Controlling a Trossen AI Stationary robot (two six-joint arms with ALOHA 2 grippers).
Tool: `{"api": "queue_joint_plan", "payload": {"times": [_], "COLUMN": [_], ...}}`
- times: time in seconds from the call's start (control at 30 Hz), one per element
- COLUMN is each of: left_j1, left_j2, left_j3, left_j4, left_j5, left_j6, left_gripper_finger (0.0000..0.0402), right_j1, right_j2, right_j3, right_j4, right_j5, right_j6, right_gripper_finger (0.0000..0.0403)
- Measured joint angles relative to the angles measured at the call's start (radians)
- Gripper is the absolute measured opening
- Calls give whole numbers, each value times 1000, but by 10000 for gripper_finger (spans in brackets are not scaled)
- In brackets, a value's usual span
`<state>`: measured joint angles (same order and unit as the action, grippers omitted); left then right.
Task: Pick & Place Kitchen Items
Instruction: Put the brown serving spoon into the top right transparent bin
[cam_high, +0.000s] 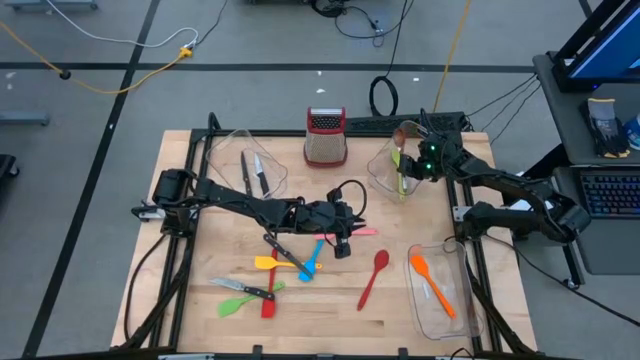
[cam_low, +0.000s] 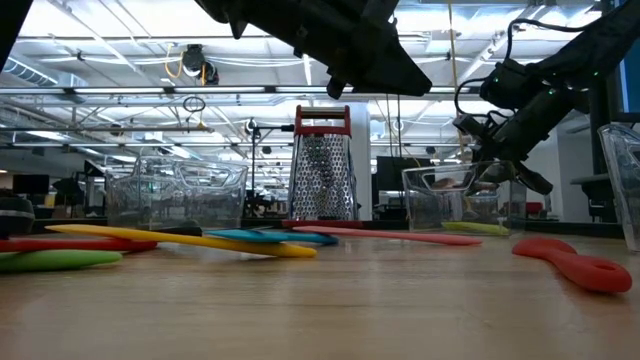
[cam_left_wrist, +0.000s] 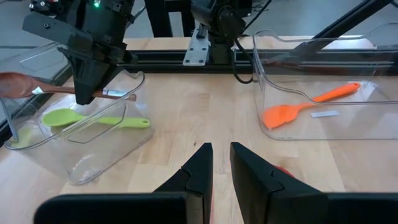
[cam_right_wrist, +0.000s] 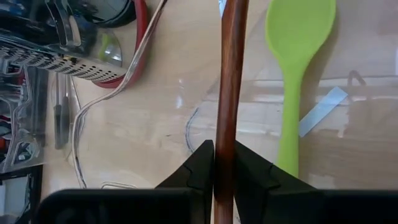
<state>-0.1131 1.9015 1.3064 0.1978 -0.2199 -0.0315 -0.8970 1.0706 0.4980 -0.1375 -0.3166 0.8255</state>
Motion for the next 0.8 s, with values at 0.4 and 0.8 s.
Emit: {"api": "queue_joint_plan", "payload": {"times": [0.4, 0.8], "left_j1": [0, 0], "left_j2": [0, 0], "left_j3": [0, 0], "left_j4": [-2, -3], "left_j5": [0, 2], "left_j6": [0, -4], "left_gripper_finger": [63, 63], "right_j1": [4, 5], "right_j2": [-30, -67], "right_j3": [0, 0], "right_j4": [-12, -132], "right_j5": [52, 106], "right_j6": [37, 76], "right_gripper_finger": [20, 19]}}
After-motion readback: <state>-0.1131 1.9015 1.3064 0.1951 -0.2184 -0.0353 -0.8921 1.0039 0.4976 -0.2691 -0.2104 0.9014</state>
